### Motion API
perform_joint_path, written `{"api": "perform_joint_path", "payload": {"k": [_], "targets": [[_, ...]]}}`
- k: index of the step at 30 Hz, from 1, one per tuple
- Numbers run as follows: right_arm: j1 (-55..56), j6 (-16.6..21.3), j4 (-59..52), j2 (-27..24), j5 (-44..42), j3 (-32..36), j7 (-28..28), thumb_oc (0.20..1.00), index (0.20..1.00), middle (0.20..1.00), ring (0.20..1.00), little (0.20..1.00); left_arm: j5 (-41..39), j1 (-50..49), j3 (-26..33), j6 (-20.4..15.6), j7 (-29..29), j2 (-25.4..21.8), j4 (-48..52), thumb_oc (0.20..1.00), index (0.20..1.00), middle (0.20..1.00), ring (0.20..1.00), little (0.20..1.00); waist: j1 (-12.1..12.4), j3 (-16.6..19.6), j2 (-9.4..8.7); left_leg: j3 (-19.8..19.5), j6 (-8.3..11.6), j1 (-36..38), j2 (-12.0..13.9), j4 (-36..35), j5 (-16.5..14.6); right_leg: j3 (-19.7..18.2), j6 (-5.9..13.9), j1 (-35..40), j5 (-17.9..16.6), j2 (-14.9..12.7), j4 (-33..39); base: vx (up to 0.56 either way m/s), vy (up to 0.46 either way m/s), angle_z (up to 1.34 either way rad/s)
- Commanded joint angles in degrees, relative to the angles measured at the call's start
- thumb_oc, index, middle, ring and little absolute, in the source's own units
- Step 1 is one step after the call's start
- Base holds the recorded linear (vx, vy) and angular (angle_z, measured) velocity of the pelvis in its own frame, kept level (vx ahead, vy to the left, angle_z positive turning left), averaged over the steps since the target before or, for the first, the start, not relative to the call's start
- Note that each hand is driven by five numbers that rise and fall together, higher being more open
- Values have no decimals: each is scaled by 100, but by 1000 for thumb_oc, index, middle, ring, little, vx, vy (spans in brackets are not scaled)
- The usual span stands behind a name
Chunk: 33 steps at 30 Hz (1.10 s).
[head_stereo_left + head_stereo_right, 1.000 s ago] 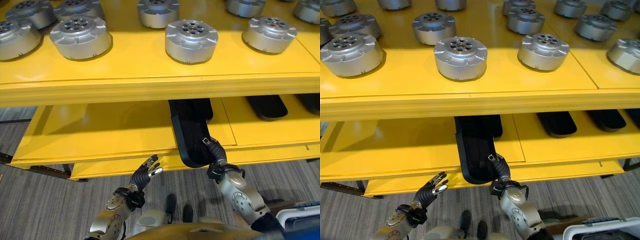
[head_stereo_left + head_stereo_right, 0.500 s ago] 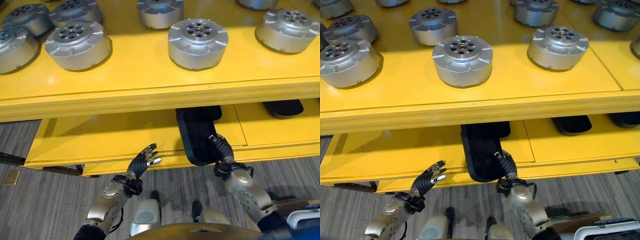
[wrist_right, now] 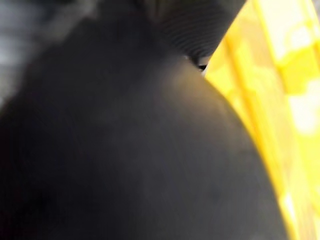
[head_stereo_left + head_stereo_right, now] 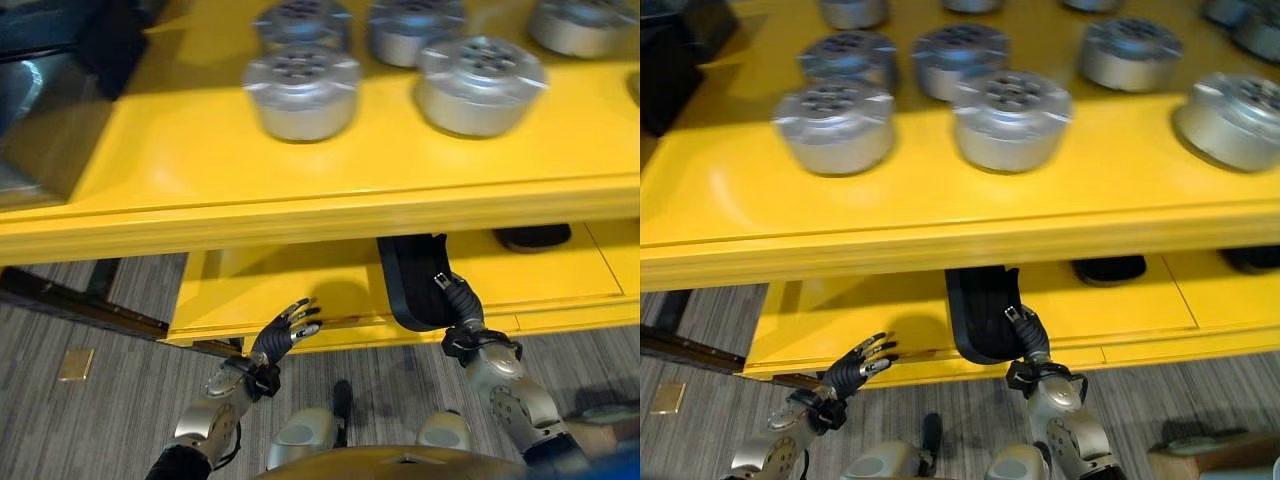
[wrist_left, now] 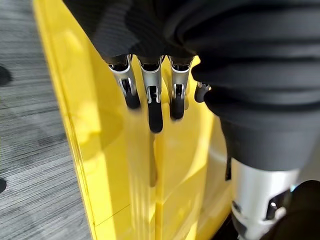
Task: Move parts from the plastic box to the shelf.
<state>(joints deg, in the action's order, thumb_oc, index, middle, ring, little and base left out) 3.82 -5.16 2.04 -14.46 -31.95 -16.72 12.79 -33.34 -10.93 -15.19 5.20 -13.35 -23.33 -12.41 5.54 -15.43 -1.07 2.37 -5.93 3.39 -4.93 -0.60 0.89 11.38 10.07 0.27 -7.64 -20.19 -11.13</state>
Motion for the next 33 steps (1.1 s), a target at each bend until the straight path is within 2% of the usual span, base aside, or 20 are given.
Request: {"api": "perform_joint_path", "payload": {"k": [1,2,3,4,8,9,16,23,27,30,33], "targets": [[-445,532,-316,-281,141,-54,-232,200,200,200,200,200,-241,-207,59,-280,13,-28,556,1000,1000,1000,1000,1000,-41,156,62,-248,312,407,438,-61,-720,-31,220,-122,132,608,603,-34,89,-59],[-425,495,-403,-302,132,-103,-173,200,200,200,200,200,-262,-225,52,-220,13,-5,579,1000,1000,1000,1000,1000,-74,173,55,-277,295,399,426,-115,-674,-101,178,-103,316,815,558,-14,67,-25],[-403,501,-542,-325,277,-213,-113,200,200,200,200,200,-264,-253,13,-123,70,69,607,1000,1000,1000,1000,1000,-133,230,36,-314,268,371,420,-270,-547,-259,90,-91,558,1146,448,-11,20,30],[-391,430,-655,-358,222,-287,-35,200,200,200,200,200,-200,-213,-64,-59,106,107,615,1000,1000,1000,1000,1000,-196,257,16,-371,242,356,419,-346,-497,-464,4,-23,742,1329,461,-11,-23,37],[-378,354,-721,-381,201,-364,103,200,200,200,200,200,-141,-67,-220,45,110,217,577,1000,1000,1000,1000,1000,-331,305,-44,-483,256,357,415,-440,-444,-889,-60,104,728,1463,746,18,-100,27],[-387,234,-725,-388,128,-367,169,200,200,200,200,200,-102,8,-264,94,161,269,578,1000,1000,1000,1000,1000,-362,324,-70,-541,272,355,386,-440,-454,-973,-68,190,697,1482,911,39,-125,48],[-442,-41,-598,-379,215,-473,141,200,200,200,200,200,-471,-54,-174,263,329,421,806,1000,1000,1000,1000,1000,-311,354,-83,-503,404,411,481,-440,-417,-786,-171,497,776,1518,1130,35,-147,21],[-608,-245,-279,-272,-224,-627,117,200,200,200,200,200,-756,-142,-32,283,528,472,825,1000,1000,1000,1000,1000,-166,306,-76,-492,527,462,640,-440,-349,-516,-347,671,967,1646,1114,41,-151,2],[-785,-237,-82,-193,-483,-692,223,200,200,200,200,200,-967,-278,37,341,528,517,836,1000,1000,1000,1000,1000,-30,229,-69,-514,694,410,869,-440,-210,-383,-472,709,1040,1725,1138,13,-168,9],[-827,-207,-43,-192,-557,-704,302,200,200,200,200,200,-1183,-307,76,332,432,546,785,1000,1000,1000,1000,1000,-15,205,-31,-250,864,262,1106,-440,-53,-209,-516,674,1047,1716,1187,-60,-127,17],[-806,-104,21,-177,-454,-665,387,200,200,200,200,200,-1138,-162,11,288,241,573,633,1000,1000,1000,1000,1000,-131,147,7,301,938,88,1181,-202,1,-4,-557,594,1053,1669,1107,-132,-62,36]]}}
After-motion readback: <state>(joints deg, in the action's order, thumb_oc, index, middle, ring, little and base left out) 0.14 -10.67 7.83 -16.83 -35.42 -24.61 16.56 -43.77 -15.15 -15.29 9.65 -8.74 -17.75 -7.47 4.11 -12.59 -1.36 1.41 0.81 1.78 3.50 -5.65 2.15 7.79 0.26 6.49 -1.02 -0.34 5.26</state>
